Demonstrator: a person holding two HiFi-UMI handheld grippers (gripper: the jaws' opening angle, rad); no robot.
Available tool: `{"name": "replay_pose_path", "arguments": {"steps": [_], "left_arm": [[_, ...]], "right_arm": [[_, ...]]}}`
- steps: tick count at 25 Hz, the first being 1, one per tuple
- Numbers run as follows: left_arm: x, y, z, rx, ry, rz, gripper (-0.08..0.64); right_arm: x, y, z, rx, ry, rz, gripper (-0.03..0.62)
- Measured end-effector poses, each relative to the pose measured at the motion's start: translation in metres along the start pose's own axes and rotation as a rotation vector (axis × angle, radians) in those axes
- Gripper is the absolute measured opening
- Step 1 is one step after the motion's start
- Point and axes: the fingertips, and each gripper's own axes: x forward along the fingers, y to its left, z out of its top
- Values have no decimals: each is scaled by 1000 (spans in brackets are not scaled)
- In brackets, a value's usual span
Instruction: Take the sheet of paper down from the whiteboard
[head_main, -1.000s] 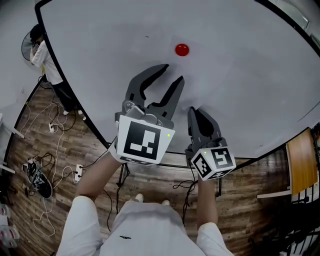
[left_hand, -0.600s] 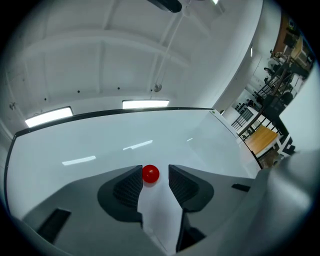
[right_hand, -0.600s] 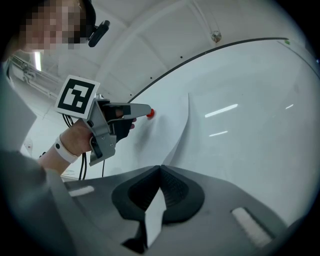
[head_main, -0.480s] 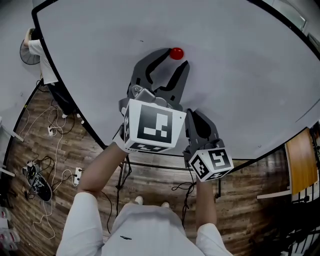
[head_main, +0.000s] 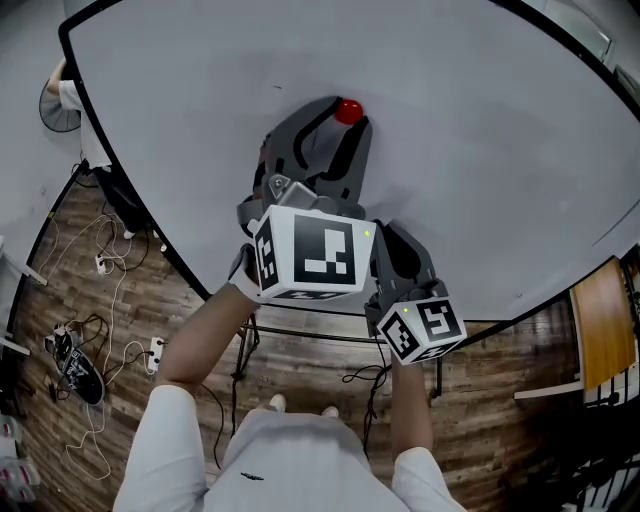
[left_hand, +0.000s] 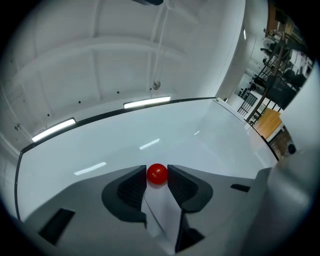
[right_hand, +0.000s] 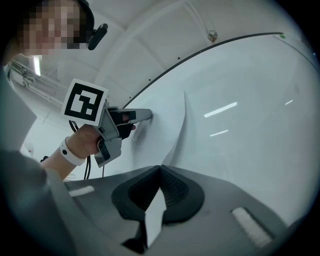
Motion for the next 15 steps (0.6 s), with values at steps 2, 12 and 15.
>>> {"name": "replay_pose_path", "arguments": {"steps": [2, 12, 15], "left_arm": [[2, 0, -2, -1, -5, 8, 130], [0, 1, -12, -52, 15, -40, 122], [-1, 4, -10, -66, 11, -45, 122]], "right_arm": [[2, -1, -2, 0, 2, 1, 11], [5, 0, -3, -6, 9, -5, 11], [4, 0, -2, -1, 18, -6, 11]]}}
